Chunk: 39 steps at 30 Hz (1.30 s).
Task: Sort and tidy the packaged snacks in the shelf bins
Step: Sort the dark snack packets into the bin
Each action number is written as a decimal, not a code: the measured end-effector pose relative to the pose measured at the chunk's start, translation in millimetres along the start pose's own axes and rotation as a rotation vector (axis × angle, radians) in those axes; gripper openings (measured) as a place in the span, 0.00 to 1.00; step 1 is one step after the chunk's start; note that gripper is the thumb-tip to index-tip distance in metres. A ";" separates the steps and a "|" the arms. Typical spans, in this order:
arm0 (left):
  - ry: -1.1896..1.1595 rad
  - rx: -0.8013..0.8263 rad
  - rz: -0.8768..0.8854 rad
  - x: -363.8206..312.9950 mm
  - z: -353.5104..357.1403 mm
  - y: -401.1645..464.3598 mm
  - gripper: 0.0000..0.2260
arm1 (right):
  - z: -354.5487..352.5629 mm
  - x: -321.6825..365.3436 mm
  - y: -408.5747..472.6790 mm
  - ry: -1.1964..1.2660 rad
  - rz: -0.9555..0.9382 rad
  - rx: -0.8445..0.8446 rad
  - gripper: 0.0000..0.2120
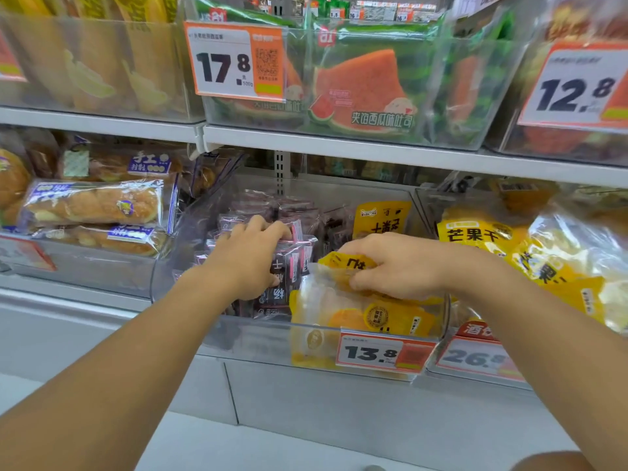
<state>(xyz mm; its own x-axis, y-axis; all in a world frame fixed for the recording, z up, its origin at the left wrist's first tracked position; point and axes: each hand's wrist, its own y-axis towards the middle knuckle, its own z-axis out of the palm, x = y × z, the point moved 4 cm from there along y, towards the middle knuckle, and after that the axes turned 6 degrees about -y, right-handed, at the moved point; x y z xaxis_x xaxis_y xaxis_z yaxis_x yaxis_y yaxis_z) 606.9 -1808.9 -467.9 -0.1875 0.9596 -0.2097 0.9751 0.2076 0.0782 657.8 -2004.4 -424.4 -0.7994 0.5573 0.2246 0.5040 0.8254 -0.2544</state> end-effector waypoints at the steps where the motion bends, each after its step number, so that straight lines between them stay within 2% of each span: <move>1: -0.034 0.018 -0.010 0.4 -0.5 -0.3 0.37 | -1.2 -1.2 0.4 0.053 0.003 0.011 0.15; 4: -0.099 0.017 0.004 -0.5 -2.4 -2.9 0.44 | -4.5 -0.9 2.4 0.087 0.014 0.000 0.40; 5: -0.109 0.013 0.012 -1.4 -2.9 -4.6 0.44 | -3.8 -1.8 2.9 0.100 0.012 0.011 0.42; 7: -0.129 0.004 0.018 -2.3 -4.6 -7.5 0.44 | -2.0 -2.6 3.0 0.131 0.002 0.042 0.37; 9: -0.151 -0.016 0.025 -4.1 -10.0 -11.7 0.38 | -2.7 -4.0 3.1 0.060 0.018 0.023 0.27; 11: -0.198 -0.119 0.116 -11.0 -20.1 -18.7 0.24 | -4.6 -4.8 4.7 0.019 0.043 -0.039 0.20; 13: -0.340 -0.194 0.224 -22.0 -32.2 -29.7 0.08 | -7.2 -4.7 4.8 0.007 0.037 -0.076 0.18; 14: -0.417 -0.158 0.246 -27.6 -34.8 -34.9 0.10 | -8.5 -5.1 5.2 0.004 0.023 -0.081 0.18; 17: -0.516 0.120 0.215 -37.5 -28.9 -47.2 0.21 | -11.5 -6.6 5.6 -0.020 -0.019 -0.104 0.19; 19: -0.448 0.247 0.207 -39.5 -15.5 -50.6 0.20 | -12.7 -4.4 3.5 -0.021 -0.055 -0.120 0.18; 21: -0.371 0.284 0.184 -43.1 -3.6 -48.2 0.19 | -13.1 -3.7 -0.5 -0.022 -0.093 -0.156 0.16; 24: -0.469 0.326 0.097 -44.5 5.6 -40.4 0.28 | -14.8 -3.7 -10.0 0.004 -0.149 -0.234 0.12; 25: -0.518 0.356 0.092 -46.9 6.2 -40.0 0.28 | -15.2 -4.9 -12.8 0.021 -0.162 -0.249 0.09; 26: -0.551 0.375 0.100 -49.7 6.5 -39.7 0.23 | -15.8 -6.2 -15.7 0.035 -0.168 -0.261 0.08; 28: -0.606 0.362 0.119 -55.9 2.0 -38.3 0.13 | -16.5 -8.1 -20.0 0.062 -0.184 -0.294 0.07; 31: -0.614 0.335 0.105 -54.9 3.5 -34.6 0.19 | -18.2 -10.7 -22.6 0.083 -0.214 -0.358 0.07; 35: -0.604 0.277 0.127 -49.3 8.5 -36.1 0.12 | -25.0 -14.0 -27.4 0.171 -0.232 -0.408 0.08; 39: -0.696 0.115 0.171 -52.7 -0.7 -39.8 0.13 | -26.4 -15.8 -33.9 0.274 -0.231 -0.387 0.07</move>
<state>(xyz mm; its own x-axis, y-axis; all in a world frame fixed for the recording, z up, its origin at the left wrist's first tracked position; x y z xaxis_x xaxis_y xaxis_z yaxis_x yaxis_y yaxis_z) 578.0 -1867.6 -459.3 0.0505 0.6259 -0.7783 0.9975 0.0074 0.0706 662.0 -2038.9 -394.5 -0.8151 0.3173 0.4847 0.4501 0.8736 0.1849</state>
